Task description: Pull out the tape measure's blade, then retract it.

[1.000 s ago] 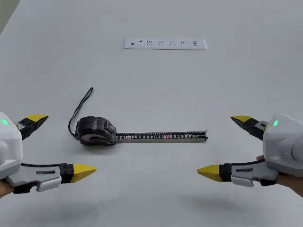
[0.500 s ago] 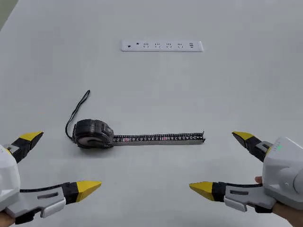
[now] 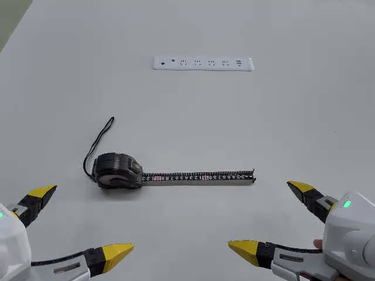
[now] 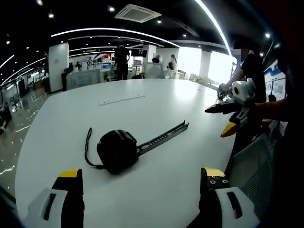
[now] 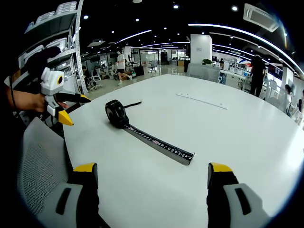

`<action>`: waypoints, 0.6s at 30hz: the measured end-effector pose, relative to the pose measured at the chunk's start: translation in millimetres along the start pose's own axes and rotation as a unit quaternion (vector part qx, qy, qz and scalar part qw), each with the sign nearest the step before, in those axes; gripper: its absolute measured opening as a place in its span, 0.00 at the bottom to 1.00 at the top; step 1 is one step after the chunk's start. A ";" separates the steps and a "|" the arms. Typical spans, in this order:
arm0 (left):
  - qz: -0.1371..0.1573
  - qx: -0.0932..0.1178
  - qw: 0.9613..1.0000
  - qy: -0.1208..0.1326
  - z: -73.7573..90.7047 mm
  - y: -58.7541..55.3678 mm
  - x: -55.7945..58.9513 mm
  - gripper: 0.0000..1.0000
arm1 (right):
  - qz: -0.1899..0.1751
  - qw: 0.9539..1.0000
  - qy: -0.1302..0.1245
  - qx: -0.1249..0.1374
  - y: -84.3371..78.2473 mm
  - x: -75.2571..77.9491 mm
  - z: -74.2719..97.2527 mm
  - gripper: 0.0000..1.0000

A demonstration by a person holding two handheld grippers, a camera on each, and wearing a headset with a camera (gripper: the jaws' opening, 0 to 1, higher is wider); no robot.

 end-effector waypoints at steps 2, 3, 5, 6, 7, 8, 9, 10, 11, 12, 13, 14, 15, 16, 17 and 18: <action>0.002 -0.002 1.000 0.000 -0.1 0.1 1.1 1.00 | -0.004 1.000 -0.001 0.000 0.3 -1.8 -0.1 0.98; 0.002 -0.001 1.000 0.000 -0.2 0.2 1.1 1.00 | -0.004 1.000 -0.001 0.001 0.4 -2.2 -0.2 0.98; -0.001 -0.002 1.000 0.002 -0.9 1.1 1.0 1.00 | -0.005 1.000 0.000 0.001 0.4 -3.5 -0.6 0.97; -0.001 -0.002 1.000 0.002 -0.9 1.1 1.0 1.00 | -0.005 1.000 0.000 0.001 0.4 -3.5 -0.6 0.97; -0.001 -0.002 1.000 0.002 -1.0 1.2 0.9 1.00 | -0.005 1.000 0.000 0.001 0.4 -3.6 -0.6 0.97; -0.001 -0.002 1.000 0.002 -1.0 1.2 0.9 1.00 | -0.005 1.000 0.000 0.000 0.3 -3.6 -0.6 0.97; -0.001 -0.002 1.000 0.002 -1.0 1.3 0.9 1.00 | -0.005 1.000 0.000 0.000 0.3 -3.7 -0.7 0.97; 0.000 -0.002 1.000 0.003 -1.3 2.4 0.7 1.00 | -0.005 1.000 0.000 0.000 0.3 -3.7 -0.5 0.97; 0.002 -0.001 1.000 0.004 -1.6 3.4 0.6 1.00 | -0.006 1.000 -0.001 0.000 0.4 -3.7 -0.3 0.97; 0.003 0.000 1.000 0.005 -1.8 4.5 0.5 1.00 | -0.006 1.000 -0.002 0.000 0.4 -3.7 -0.2 0.97; 0.005 0.000 1.000 0.007 -2.1 5.6 0.4 1.00 | -0.006 1.000 -0.003 0.000 0.4 -3.8 0.0 0.97; 0.001 -0.003 1.000 0.008 -3.0 5.9 1.2 1.00 | -0.005 1.000 -0.003 -0.003 -0.6 -3.7 0.9 0.97; 0.002 -0.004 1.000 0.010 -3.0 5.8 1.0 1.00 | -0.004 1.000 -0.003 -0.003 -0.7 -3.7 1.1 0.97; 0.002 -0.003 1.000 0.011 -3.0 6.0 0.9 1.00 | -0.005 1.000 -0.004 -0.002 -0.7 -3.8 1.4 0.97; 0.004 -0.003 1.000 0.012 -2.9 6.1 0.8 1.00 | -0.006 1.000 -0.004 -0.002 -0.6 -4.0 1.8 0.97; 0.004 -0.004 1.000 0.012 -2.7 6.3 0.7 1.00 | -0.006 1.000 -0.004 -0.002 -0.7 -4.2 1.9 0.97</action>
Point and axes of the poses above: the centre of the closed fingertips' face, and the gripper's own axes: z roughly backward along the fingers, x roughly to its right, y roughly out of its top, the point moved 9 cm from there along z, roughly backward along the fingers, and after that the axes turned 8 degrees about x, right-handed, at the moved point
